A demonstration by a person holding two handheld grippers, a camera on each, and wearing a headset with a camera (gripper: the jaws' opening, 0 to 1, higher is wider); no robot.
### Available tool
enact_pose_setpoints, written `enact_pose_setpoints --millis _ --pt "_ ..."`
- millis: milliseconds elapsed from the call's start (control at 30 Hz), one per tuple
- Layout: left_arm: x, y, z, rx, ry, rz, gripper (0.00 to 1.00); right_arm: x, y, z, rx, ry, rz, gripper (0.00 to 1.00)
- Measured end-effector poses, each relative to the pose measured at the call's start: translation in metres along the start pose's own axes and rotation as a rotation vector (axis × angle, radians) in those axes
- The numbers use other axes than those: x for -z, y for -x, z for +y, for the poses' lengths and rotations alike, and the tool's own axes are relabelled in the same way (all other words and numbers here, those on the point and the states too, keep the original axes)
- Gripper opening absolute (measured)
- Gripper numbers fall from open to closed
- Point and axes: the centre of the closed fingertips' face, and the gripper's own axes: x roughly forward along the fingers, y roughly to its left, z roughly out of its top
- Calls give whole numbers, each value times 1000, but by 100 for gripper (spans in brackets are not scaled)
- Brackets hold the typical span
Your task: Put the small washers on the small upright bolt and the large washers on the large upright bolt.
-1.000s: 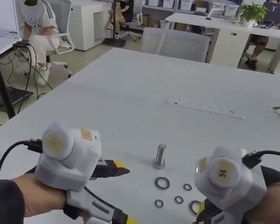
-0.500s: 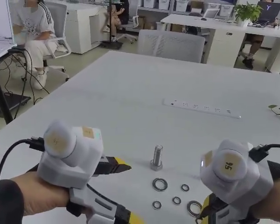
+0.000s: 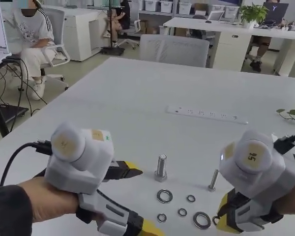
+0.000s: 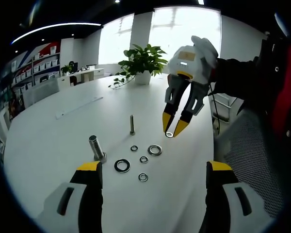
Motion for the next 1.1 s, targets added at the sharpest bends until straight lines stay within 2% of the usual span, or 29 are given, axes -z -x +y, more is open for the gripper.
enact_pose_setpoints --millis 267,600,800,1100 --pt "-8 -2 -1 -5 6 -26 88 -2 20 -10 16 -6 -12 13" --pt "-14 -7 -3 -6 19 -52 88 -4 40 -36 60 -8 -7 13" --pt "-15 -9 -4 -7 29 -65 88 -9 44 -43 66 -5 -11 13" --pt "-11 -11 -3 -5 38 -66 88 -13 48 -62 63 4 3 13"
